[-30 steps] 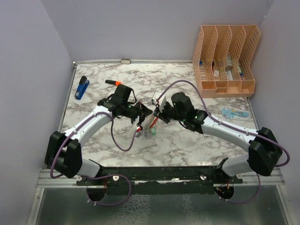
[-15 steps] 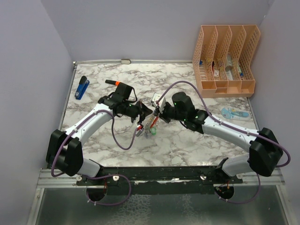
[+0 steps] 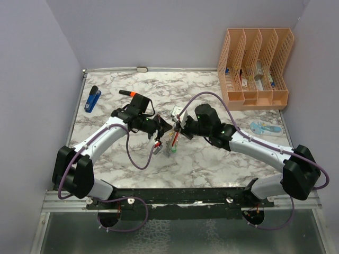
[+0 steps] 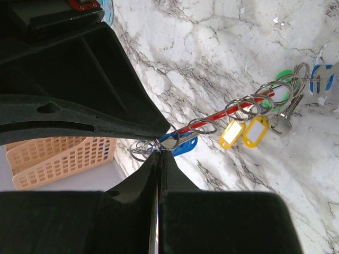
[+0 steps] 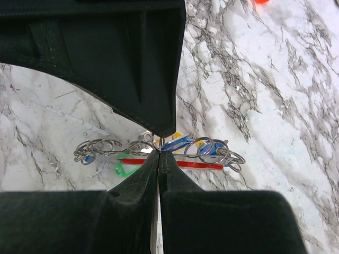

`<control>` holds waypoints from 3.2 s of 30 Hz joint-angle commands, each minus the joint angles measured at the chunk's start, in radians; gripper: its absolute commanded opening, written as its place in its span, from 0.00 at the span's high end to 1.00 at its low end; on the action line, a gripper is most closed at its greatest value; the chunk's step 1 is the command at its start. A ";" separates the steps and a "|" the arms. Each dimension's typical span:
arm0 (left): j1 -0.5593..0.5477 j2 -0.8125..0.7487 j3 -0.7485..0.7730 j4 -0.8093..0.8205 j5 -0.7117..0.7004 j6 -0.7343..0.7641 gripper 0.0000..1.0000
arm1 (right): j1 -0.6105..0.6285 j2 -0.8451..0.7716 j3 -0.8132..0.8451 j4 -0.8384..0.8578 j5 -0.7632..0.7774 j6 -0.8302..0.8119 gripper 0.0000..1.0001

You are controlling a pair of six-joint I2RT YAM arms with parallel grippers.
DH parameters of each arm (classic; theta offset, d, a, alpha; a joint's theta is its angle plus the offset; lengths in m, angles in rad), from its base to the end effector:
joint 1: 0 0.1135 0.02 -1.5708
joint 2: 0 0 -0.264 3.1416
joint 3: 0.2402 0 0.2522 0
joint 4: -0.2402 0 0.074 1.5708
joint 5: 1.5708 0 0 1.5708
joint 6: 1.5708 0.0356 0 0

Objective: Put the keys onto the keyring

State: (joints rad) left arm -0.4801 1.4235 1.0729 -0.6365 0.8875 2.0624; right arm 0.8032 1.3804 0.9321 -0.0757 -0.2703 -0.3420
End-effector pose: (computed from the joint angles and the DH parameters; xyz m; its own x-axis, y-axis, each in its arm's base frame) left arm 0.2401 -0.1562 0.2664 0.9406 0.1377 -0.3103 0.3359 -0.5109 0.7913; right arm 0.2088 0.2301 0.2664 -0.0409 -0.5078 -0.8605 -0.9211 0.3530 -0.1645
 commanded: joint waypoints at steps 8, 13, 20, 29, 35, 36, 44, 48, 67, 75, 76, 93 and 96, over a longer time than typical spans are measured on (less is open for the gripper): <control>-0.012 0.018 0.012 -0.048 0.028 0.141 1.00 | -0.004 -0.049 0.055 0.061 -0.028 -0.010 0.99; -0.012 0.033 0.027 -0.081 0.017 0.169 1.00 | -0.004 -0.056 0.060 0.056 -0.016 -0.018 0.99; -0.012 0.047 0.045 -0.111 0.024 0.193 1.00 | -0.004 -0.057 0.083 0.028 -0.012 -0.047 0.99; -0.012 0.034 0.048 -0.106 0.044 0.198 1.00 | -0.004 -0.052 0.077 0.019 -0.018 -0.053 0.99; -0.012 0.032 0.042 -0.038 0.039 0.115 1.00 | -0.004 -0.067 0.056 0.012 -0.041 -0.040 0.99; -0.012 0.029 0.038 -0.035 0.041 0.113 1.00 | -0.004 -0.072 0.051 0.012 -0.039 -0.037 0.99; -0.012 0.011 0.034 -0.058 0.062 0.124 1.00 | -0.004 -0.097 0.022 0.037 0.030 -0.016 0.99; -0.012 0.003 0.034 -0.061 0.065 0.118 1.00 | -0.004 -0.094 0.007 0.072 0.058 0.006 0.99; -0.012 -0.001 0.091 0.038 0.111 -0.156 1.00 | -0.004 -0.161 -0.139 0.385 0.226 0.110 0.99; -0.012 0.005 0.109 0.083 0.125 -0.281 1.00 | -0.005 -0.151 -0.164 0.462 0.253 0.156 0.99; -0.012 0.005 0.110 0.087 0.125 -0.294 1.00 | -0.004 -0.152 -0.166 0.467 0.254 0.163 0.99; -0.012 0.020 0.121 0.147 0.100 -0.419 0.96 | -0.004 -0.171 -0.176 0.407 0.217 0.195 0.99; -0.012 0.021 0.119 0.146 0.099 -0.418 0.94 | -0.004 -0.177 -0.175 0.397 0.216 0.193 0.99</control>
State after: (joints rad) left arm -0.4839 1.4494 1.1713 -0.5053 0.9306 1.6669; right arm 0.8032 1.2316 0.7654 0.3058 -0.0563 -0.1585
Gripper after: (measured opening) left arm 0.049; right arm 0.015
